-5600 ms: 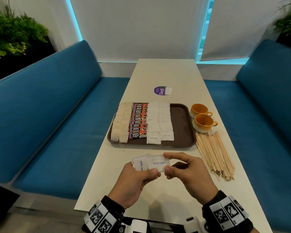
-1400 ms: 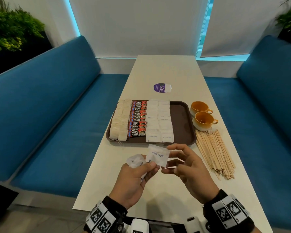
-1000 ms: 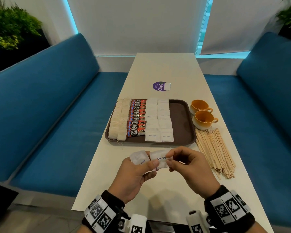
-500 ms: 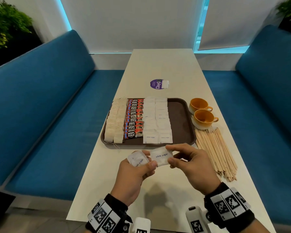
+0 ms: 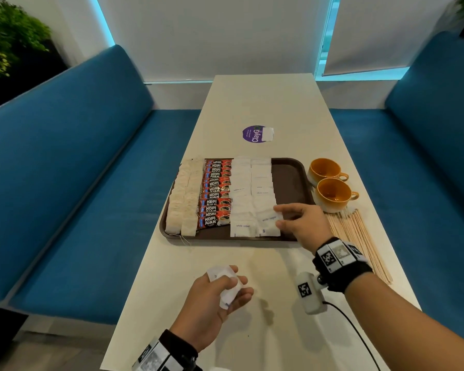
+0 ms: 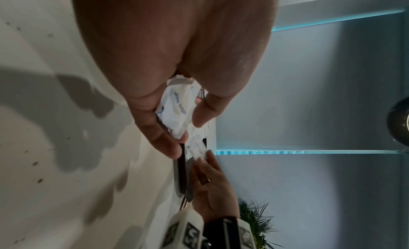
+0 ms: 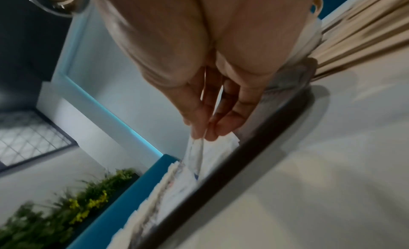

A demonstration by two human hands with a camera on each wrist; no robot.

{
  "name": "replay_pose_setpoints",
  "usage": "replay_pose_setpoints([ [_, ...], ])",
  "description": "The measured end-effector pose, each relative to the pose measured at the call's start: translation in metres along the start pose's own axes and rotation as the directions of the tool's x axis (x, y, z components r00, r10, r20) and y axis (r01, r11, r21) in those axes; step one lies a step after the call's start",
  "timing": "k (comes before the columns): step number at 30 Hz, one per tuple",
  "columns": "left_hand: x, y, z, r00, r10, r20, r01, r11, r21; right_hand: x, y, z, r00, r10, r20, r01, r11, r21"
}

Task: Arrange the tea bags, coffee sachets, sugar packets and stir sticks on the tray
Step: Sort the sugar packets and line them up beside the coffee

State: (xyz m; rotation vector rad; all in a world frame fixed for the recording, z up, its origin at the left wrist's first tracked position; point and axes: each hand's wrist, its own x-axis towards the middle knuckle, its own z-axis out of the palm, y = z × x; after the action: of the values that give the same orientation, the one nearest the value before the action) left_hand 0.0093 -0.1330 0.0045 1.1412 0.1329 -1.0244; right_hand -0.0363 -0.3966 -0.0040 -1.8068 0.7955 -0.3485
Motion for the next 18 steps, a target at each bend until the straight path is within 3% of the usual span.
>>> replay_pose_setpoints([
  [5,0.002,0.0,-0.001,1.0,-0.008,-0.005,0.008,1.0,0.015,0.008,0.012,0.012,0.996,0.086,0.023,-0.082,0.983,-0.162],
  [18,0.006,0.0,-0.004,1.0,-0.019,0.021,0.02,0.999,-0.048,0.024,0.003,0.023,0.993,0.092,0.071,-0.055,0.909,-0.412],
])
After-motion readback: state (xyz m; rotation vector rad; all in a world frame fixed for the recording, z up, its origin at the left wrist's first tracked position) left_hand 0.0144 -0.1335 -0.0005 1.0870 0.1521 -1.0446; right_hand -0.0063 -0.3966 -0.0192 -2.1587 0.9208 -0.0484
